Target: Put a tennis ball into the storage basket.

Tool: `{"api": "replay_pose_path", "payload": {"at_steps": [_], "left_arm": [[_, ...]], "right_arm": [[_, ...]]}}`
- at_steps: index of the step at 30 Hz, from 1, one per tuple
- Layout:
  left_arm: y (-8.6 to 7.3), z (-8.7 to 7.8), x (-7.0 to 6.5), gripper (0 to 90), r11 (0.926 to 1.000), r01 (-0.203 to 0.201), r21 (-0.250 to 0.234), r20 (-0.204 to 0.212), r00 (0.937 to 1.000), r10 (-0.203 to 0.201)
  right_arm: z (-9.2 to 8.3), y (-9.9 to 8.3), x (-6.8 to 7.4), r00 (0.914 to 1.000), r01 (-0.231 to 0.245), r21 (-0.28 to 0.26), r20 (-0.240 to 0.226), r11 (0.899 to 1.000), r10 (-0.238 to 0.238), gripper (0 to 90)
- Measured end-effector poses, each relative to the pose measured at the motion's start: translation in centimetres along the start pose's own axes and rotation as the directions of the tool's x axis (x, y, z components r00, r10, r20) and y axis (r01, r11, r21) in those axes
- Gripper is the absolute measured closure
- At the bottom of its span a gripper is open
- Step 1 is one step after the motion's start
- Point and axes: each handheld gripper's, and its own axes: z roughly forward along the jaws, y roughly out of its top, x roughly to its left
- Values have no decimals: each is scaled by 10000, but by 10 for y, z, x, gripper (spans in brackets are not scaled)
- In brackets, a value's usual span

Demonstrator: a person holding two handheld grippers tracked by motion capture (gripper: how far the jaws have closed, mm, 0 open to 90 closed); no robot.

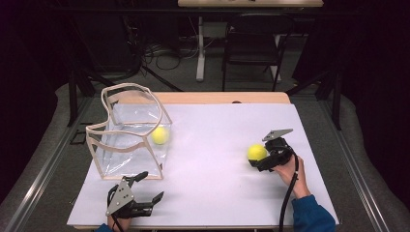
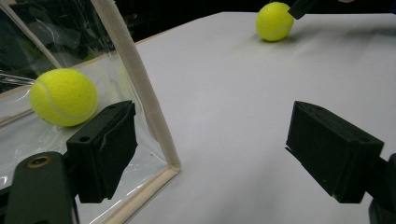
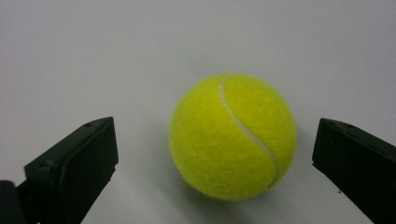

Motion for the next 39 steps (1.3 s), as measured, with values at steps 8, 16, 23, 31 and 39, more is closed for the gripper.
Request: {"api": "replay_pose_path", "payload": {"at_steps": [8,16,23,31,39], "left_arm": [[0,0,0,159,10000,7,-1,18,10000,-7],[0,1,0,159,10000,1,7,55,10000,-1],[0,0,0,160,10000,3,2,53,10000,-3],[0,0,0,159,10000,-1,-10,49,10000,1],[0,0,0,159,10000,8,-7,65,10000,-8]], "right_arm": [[11,3,-3,9999,-139,144,-46,9998,140,0],[16,1,-7,9994,-312,192,-164,9993,316,0],[19,0,-8,9985,-444,250,-304,9987,452,0],[22,-1,-9,9980,-580,461,-227,9973,591,41],[26,-2,-9,9982,-564,645,-162,9963,575,92]]}}
